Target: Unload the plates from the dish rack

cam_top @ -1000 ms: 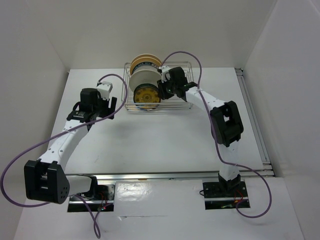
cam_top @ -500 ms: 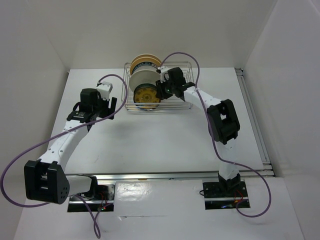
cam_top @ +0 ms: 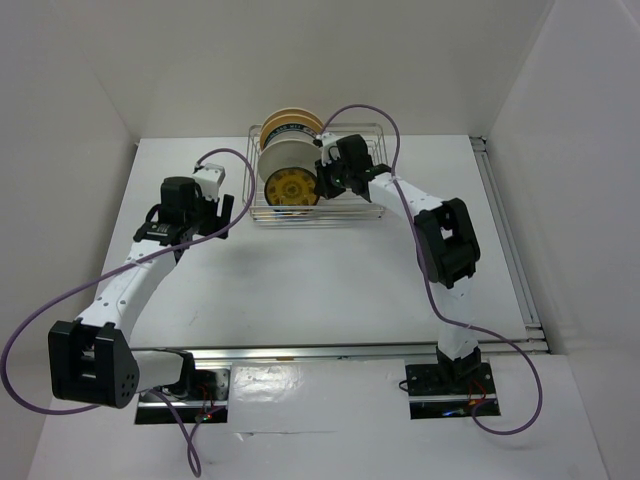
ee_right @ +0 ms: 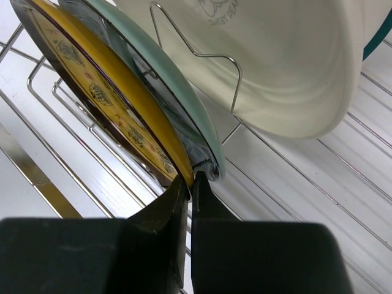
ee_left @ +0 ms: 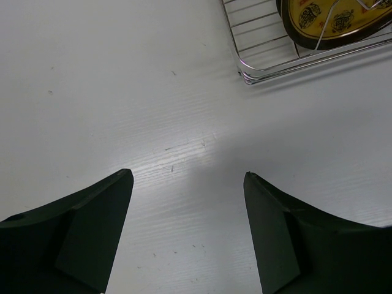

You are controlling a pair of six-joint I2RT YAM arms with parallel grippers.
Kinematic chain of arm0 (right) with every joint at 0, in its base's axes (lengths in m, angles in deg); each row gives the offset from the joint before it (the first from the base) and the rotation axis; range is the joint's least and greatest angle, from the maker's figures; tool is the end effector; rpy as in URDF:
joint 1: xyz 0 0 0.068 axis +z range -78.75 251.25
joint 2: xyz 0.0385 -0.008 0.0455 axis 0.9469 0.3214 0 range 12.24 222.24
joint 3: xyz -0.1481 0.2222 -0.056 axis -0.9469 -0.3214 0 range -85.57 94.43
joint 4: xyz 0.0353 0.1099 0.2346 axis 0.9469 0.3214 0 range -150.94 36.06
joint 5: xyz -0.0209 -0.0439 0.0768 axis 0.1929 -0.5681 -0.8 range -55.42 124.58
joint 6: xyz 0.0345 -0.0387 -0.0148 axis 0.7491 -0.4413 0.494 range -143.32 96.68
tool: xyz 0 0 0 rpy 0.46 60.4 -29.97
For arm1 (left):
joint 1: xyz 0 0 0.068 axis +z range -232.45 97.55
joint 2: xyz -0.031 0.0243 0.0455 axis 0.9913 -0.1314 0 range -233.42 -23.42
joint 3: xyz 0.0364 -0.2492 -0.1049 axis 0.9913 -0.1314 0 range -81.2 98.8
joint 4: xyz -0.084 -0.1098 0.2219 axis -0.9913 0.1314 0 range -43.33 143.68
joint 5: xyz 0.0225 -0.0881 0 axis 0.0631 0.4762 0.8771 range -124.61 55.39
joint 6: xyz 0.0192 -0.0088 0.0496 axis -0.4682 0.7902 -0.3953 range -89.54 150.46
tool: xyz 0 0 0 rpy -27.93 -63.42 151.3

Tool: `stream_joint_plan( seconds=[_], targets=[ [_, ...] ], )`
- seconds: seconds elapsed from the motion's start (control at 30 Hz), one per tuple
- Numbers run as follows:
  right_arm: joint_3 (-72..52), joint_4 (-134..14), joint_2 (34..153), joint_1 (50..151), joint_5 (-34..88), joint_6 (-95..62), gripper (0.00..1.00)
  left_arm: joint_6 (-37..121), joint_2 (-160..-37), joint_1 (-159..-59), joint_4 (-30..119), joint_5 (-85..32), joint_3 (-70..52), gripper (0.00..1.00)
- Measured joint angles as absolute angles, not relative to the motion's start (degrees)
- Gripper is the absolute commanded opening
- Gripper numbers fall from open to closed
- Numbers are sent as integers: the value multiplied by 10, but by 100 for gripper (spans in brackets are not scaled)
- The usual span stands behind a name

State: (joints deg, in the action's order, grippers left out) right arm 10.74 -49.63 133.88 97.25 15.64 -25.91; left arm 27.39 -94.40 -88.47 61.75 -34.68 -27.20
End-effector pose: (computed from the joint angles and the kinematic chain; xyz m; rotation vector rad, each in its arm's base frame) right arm 0.4371 0.2260 0.2235 -0.7303 2.1108 0.5904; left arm 0.2772 -0.0291 0.2908 0.1682 2.1238 -0.0289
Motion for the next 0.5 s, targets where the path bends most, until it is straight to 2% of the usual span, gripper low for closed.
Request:
stream_joint_plan(
  seconds=[0.3, 0.5],
  targets=[
    [104, -492, 1314, 972, 186, -266, 0, 269, -943, -885, 617, -347, -272, 86],
    [107, -471, 1234, 971, 253, -261, 0, 262, -929, -885, 616, -348, -272, 86]
  ],
)
